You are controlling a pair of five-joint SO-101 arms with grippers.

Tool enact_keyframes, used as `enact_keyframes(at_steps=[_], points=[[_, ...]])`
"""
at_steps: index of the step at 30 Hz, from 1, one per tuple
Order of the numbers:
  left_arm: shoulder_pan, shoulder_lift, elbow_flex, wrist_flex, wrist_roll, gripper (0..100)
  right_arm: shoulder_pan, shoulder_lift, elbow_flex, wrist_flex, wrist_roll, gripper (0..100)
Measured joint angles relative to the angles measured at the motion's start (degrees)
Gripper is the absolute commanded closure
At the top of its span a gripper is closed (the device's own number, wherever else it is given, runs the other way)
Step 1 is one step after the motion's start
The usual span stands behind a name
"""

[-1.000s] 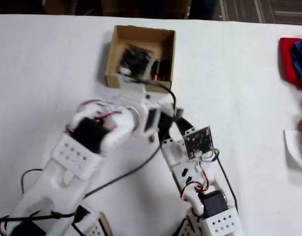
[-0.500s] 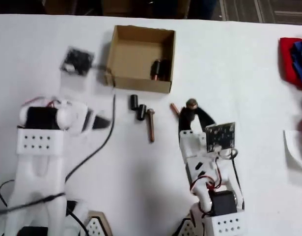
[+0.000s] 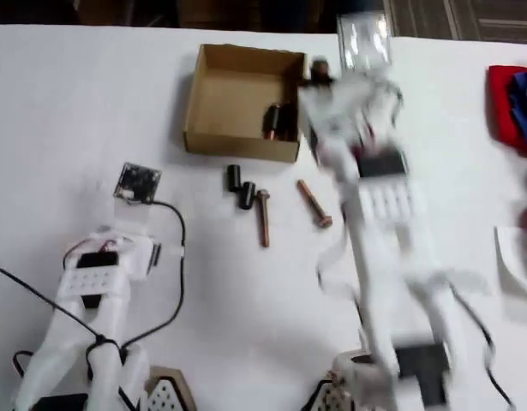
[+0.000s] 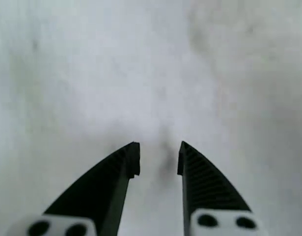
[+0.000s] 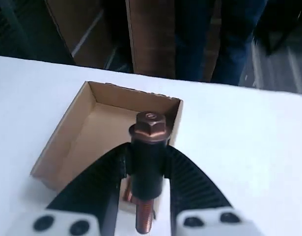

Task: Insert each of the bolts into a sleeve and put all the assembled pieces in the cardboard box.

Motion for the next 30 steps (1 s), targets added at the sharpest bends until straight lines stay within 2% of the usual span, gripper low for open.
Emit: enact_keyframes(at_steps=[5,9,12,17,30], points=[[-0.2,0.0,0.2,-0.4,0.0,87,-1.8,33.5,-39.1,13.5,-8.8,97.6],[-0.1,0.0,0.4,-0.4,0.0,87,-4.3,57.1,-68.0,20.5,-10.2,97.6],[-0.2,0.0,0.4,-0.4,0.0,87,-5.6,69.8,-82.2,22.7,-10.4,97.6],[-0.1,0.0,0.4,-0.4,0.0,87,-5.5,76.6,-87.0,22.7,-10.4,97.6],[-0.1,0.0,0.4,-0.4,0.0,87,-5.6,80.5,-87.8,22.7,-10.4,97.6]])
